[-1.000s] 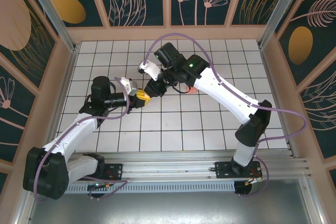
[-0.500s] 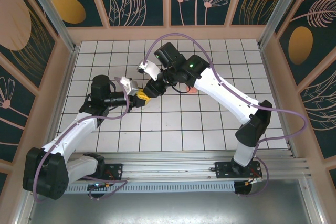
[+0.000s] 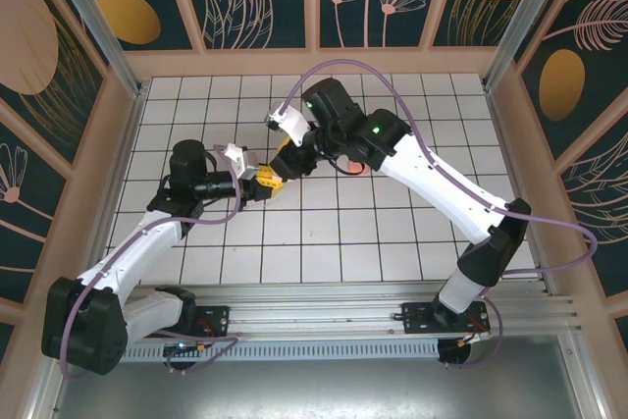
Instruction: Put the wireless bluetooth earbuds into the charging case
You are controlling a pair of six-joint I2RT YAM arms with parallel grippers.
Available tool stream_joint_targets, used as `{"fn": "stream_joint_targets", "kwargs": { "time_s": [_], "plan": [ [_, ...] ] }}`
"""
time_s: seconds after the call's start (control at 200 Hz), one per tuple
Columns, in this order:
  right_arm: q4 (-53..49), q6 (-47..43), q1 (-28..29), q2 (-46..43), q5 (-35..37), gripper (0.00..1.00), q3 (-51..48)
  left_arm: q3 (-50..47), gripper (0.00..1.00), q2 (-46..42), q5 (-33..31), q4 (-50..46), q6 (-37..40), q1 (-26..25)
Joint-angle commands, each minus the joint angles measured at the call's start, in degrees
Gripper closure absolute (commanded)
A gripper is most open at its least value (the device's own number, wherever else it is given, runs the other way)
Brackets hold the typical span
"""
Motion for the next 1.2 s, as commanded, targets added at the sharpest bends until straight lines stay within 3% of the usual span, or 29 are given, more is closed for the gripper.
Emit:
{"fn": "stream_joint_targets", "kwargs": {
  "time_s": [0.0,0.5,1.196],
  "plan": [
    [3.09,2.00,-0.37,-3.04,0.47,0.55,-1.41,1.32,0.95,-1.12,1.04,1.24,1.41,-0.30],
    [10.48,11.12,-0.51,-10.66,-3.02,0.67,-13.87,1.81,0.95,-0.46,0.19,1.46,1.14,-0.32],
    [9.80,10.87,-0.70,-5.88,-2.08,0.72,-11.84,1.85,0.95,-0.94,-0.10,1.78,0.92,-0.52]
  ]
}}
